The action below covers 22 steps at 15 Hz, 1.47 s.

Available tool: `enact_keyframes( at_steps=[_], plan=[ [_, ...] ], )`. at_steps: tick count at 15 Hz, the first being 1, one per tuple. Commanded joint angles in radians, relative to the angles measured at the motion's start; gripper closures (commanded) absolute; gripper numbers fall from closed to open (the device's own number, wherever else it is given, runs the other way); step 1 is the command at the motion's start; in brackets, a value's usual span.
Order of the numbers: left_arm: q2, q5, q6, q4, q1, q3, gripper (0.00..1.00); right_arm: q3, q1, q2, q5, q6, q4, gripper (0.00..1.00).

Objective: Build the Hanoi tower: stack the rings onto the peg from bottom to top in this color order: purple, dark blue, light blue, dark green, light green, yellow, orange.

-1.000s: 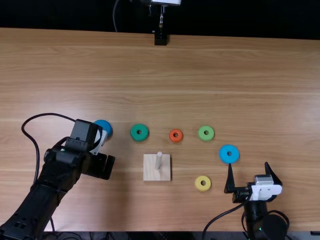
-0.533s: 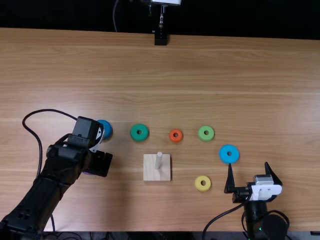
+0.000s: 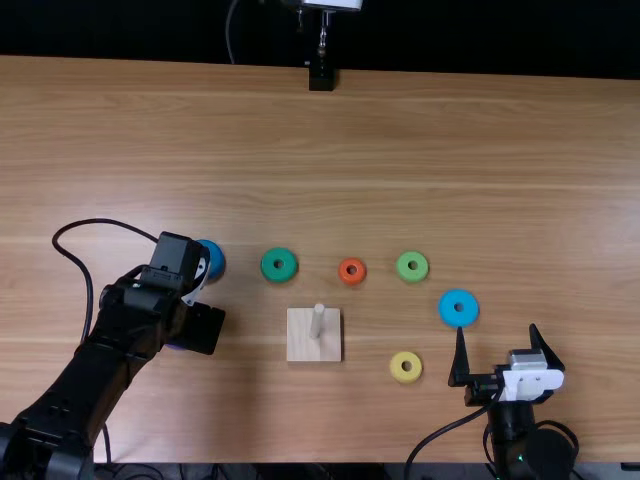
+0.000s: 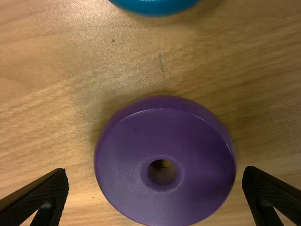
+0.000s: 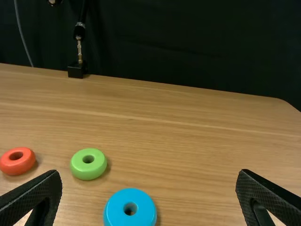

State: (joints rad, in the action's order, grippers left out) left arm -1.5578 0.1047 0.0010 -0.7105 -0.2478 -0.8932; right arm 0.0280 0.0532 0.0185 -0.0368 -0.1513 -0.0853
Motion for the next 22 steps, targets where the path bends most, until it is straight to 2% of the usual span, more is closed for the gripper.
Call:
enact_keyframes(
  at_steps=[1, 9, 11, 14, 19, 20, 22],
  plan=[
    [-0.018, 0.009, 0.012, 0.002, 0.005, -0.027, 0.0, -0.013, -0.012, -0.019, -0.011, 0.006, -0.012, 0.0],
    [-0.053, 0.004, 0.012, 0.002, 0.005, -0.029, 0.0, -0.013, -0.012, -0.019, -0.009, 0.006, -0.012, 0.0],
    [-0.056, -0.029, 0.01, 0.002, 0.005, -0.026, 0.0, -0.011, -0.012, -0.019, -0.011, 0.006, -0.012, 0.0],
    [-0.056, -0.103, 0.01, 0.004, 0.007, -0.018, 0.0, -0.013, -0.012, -0.019, -0.009, 0.006, -0.012, 0.0],
    [-0.056, -0.107, 0.012, 0.004, 0.01, -0.015, 0.0, -0.013, -0.012, -0.019, -0.011, 0.006, -0.012, 0.0],
    [-0.056, -0.108, 0.012, 0.004, 0.021, -0.013, 0.05, -0.013, -0.01, -0.019, -0.011, 0.006, -0.012, 0.0],
    [-0.056, -0.103, 0.012, 0.013, 0.024, -0.013, 0.54, -0.013, -0.01, -0.019, -0.011, 0.006, -0.012, 0.0]
  ],
)
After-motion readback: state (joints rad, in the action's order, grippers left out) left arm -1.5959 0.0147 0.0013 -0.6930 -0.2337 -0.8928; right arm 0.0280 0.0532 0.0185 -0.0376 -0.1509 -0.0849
